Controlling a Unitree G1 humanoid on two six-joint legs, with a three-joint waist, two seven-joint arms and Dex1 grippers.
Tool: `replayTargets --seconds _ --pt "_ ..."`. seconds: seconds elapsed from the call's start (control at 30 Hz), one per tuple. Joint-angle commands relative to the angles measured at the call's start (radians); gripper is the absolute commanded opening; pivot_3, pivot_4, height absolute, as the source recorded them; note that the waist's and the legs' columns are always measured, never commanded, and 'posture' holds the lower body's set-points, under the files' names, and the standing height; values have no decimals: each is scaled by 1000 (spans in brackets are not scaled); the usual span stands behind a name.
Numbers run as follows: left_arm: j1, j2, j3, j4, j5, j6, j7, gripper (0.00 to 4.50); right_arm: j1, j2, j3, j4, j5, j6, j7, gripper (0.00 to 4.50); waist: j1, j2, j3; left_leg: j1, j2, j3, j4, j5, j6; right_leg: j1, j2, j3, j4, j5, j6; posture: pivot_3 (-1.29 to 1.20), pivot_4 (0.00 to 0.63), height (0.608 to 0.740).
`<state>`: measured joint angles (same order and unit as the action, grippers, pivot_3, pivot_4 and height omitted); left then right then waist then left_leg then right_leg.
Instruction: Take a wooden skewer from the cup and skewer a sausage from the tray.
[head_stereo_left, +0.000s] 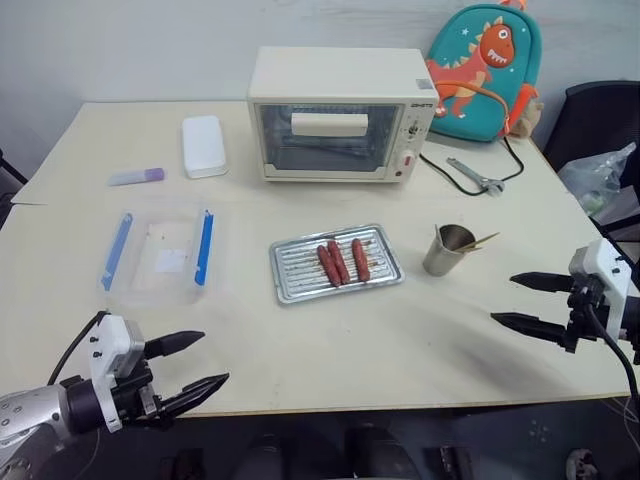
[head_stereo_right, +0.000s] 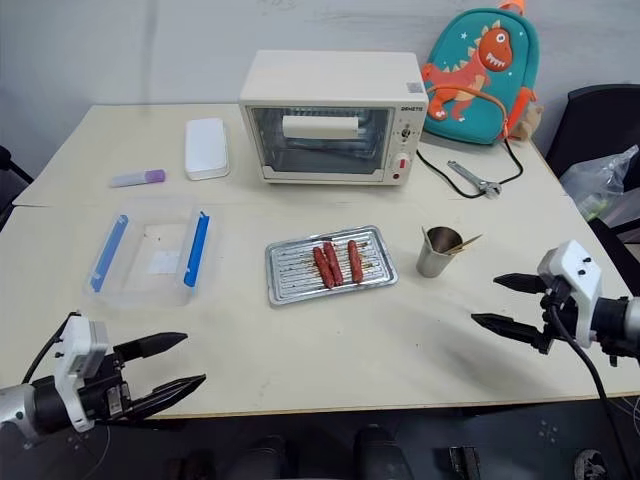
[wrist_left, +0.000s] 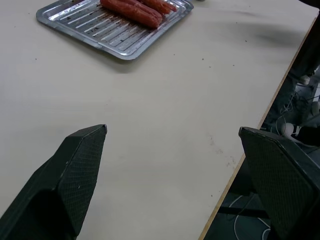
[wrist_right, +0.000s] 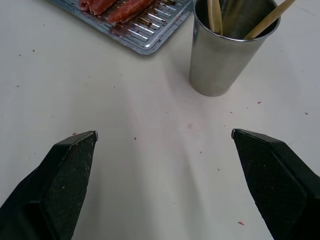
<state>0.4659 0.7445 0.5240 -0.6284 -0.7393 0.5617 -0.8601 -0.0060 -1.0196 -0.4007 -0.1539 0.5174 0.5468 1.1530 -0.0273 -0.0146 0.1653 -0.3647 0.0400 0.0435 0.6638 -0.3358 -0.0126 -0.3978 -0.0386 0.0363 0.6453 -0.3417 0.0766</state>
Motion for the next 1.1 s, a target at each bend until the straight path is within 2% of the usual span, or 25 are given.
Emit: replayTargets --seconds 0.03,0.3,0.47,0.6,0.8,0.93,1.03,1.1 --pt "10 -18 -31 -37 28 -19 24 4474 2 11 -18 -11 6 -8 -17 4496 0 0 0 0 0 0 0 0 0 0 0 0 0 0 0 0 150 740" --pt "-20 -39 -57 -44 18 -1 76 4474 -1 33 -18 -19 2 0 -75 4496 0 0 0 0 0 0 0 0 0 0 0 0 0 0 0 0 150 740" --pt "-106 -104 -57 -26 -49 32 175 4474 49 86 -24 -73 -3 32 -167 4496 3 0 0 0 0 -1 0 0 0 0 0 0 0 0 0 0 150 740" --pt "-156 -102 -94 -56 -33 37 199 4474 97 173 -64 -180 -7 18 -286 4496 2 0 0 -1 0 -1 0 0 0 0 0 0 0 0 0 0 150 740" --pt "-280 -99 -149 -83 -79 65 250 4474 70 314 -158 -323 113 122 -490 4496 1 0 0 -1 0 -2 0 1 -1 0 1 -1 1 0 0 0 150 740" --pt "-387 -75 -210 -66 -100 87 233 4474 47 386 -139 -368 111 129 -604 4496 0 0 0 -1 0 -2 0 1 -2 0 1 -1 1 0 0 0 150 740" --pt "-519 -52 -303 -1 -78 79 158 4474 -21 463 -101 -371 108 127 -709 4496 1 0 0 -1 -2 -3 1 2 -4 0 0 0 2 0 1 0 150 740" --pt "-585 -38 -352 45 -44 63 115 4474 -48 480 -69 -369 100 127 -726 4496 0 0 -1 -1 -2 -3 1 3 -6 0 0 0 2 0 1 0 150 740"
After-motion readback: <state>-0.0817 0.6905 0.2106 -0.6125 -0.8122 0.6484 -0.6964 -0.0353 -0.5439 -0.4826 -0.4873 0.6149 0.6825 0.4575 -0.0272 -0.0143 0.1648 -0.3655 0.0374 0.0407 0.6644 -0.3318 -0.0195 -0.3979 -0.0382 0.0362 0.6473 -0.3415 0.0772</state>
